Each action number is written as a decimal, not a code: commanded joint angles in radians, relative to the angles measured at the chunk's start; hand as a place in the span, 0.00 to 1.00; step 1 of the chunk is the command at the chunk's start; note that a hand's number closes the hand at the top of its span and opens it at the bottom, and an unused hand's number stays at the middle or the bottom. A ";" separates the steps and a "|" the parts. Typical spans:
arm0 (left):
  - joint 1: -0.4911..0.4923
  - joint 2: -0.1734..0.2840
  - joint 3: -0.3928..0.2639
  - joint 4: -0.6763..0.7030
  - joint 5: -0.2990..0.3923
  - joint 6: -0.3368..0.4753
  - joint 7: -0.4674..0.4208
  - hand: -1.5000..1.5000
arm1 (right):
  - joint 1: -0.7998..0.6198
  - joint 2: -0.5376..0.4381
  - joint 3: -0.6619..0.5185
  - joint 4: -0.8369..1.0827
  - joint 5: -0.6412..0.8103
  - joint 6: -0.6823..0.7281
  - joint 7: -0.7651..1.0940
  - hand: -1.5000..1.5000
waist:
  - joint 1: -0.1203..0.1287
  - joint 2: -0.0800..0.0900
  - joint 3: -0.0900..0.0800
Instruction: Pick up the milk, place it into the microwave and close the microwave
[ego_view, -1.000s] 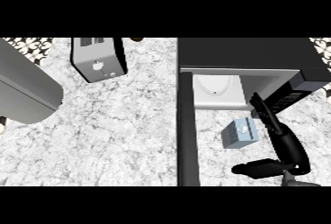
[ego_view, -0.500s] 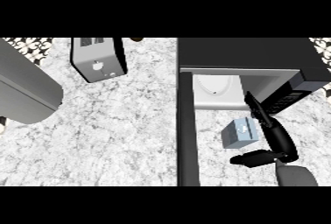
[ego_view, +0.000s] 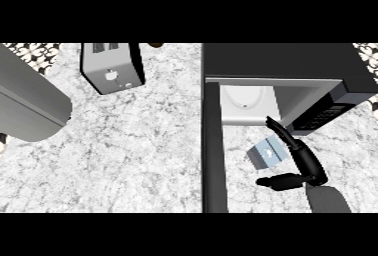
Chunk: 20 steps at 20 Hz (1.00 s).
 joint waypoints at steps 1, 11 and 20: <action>0.022 0.001 0.019 0.021 0.002 -0.051 -0.041 0.00 | -0.064 -0.041 -0.041 0.165 0.016 -0.030 -0.084 1.00 | 0.006 0.002 0.001; 0.009 0.042 0.131 0.035 0.098 -0.097 -0.003 0.00 | -0.147 -0.044 -0.019 0.399 0.177 -0.308 -0.241 1.00 | 0.012 0.005 0.002; -0.038 -0.006 0.063 0.025 0.042 -0.072 0.032 0.00 | -0.234 -0.072 -0.136 0.644 0.147 -0.461 -0.295 1.00 | 0.013 0.011 0.004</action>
